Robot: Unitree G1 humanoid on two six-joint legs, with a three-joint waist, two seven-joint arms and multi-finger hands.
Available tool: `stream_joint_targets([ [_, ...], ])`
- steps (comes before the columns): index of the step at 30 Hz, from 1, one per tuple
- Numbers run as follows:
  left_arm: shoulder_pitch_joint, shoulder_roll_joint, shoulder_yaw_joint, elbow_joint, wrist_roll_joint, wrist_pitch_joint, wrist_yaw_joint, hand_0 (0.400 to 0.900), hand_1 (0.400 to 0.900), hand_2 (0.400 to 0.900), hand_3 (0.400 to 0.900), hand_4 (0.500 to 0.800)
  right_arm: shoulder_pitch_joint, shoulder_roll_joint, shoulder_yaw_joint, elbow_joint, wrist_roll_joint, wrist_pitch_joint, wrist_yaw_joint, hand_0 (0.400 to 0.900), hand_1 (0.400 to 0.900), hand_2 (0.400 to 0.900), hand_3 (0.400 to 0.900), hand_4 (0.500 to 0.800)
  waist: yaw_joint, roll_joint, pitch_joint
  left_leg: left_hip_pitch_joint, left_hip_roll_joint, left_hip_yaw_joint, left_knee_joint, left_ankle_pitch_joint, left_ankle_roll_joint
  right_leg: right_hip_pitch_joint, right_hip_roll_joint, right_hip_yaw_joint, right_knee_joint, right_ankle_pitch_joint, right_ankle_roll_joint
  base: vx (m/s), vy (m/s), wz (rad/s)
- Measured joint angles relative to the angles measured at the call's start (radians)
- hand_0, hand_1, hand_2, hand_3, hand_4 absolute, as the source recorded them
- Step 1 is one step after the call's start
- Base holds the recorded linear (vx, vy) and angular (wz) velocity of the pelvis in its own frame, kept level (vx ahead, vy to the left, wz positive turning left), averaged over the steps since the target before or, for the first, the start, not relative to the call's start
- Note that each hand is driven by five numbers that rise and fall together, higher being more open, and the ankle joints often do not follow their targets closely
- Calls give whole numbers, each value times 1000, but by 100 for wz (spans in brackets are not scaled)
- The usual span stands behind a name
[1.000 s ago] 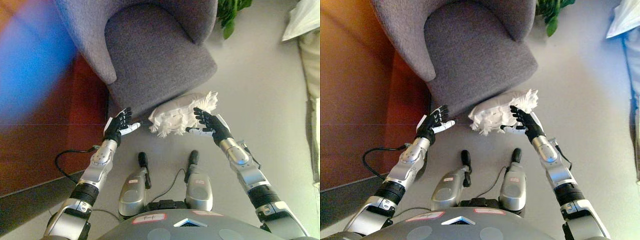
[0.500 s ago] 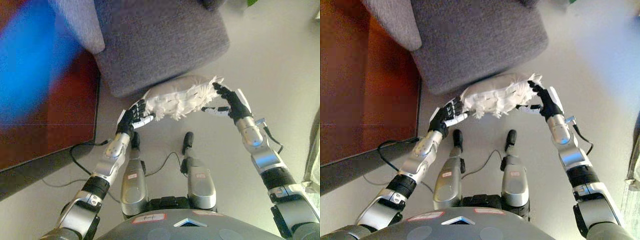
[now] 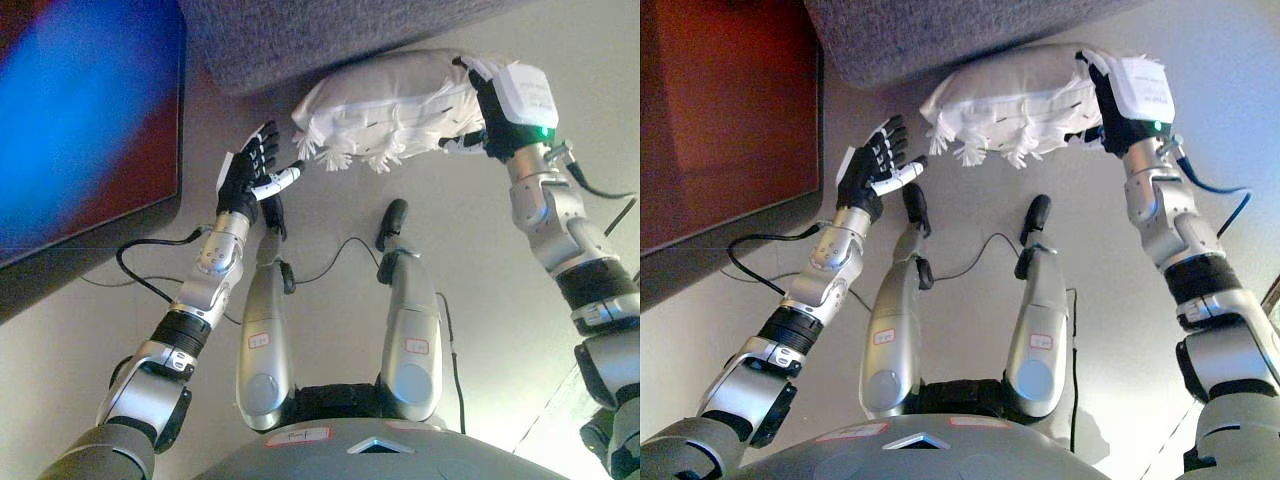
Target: Pick up the pillow and put it on the sofa.
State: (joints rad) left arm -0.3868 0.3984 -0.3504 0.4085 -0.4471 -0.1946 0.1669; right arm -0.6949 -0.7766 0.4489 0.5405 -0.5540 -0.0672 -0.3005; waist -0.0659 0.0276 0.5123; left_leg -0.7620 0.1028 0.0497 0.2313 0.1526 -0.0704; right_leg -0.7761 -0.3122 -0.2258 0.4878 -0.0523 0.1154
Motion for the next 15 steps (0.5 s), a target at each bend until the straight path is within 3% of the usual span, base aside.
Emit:
stream_joint_targets([
  [9,-7,7,-25,-36,-40,-5,1,900,900,900,900,800,-101,-33,72,98,-51,23,-44,900,900,900,900,800,12,-10,4,-254,15,-21,260,-82,-3,-237,-14,47,213,-63,-28,-6,2,-2],
  [15,-7,39,-38,-91,-87,-7,20,900,900,900,900,800,-211,-49,126,153,-48,44,-69,900,900,900,900,800,20,-14,6,-381,25,-39,363,-110,-9,-353,-16,60,309,-86,-36,26,-8,1],
])
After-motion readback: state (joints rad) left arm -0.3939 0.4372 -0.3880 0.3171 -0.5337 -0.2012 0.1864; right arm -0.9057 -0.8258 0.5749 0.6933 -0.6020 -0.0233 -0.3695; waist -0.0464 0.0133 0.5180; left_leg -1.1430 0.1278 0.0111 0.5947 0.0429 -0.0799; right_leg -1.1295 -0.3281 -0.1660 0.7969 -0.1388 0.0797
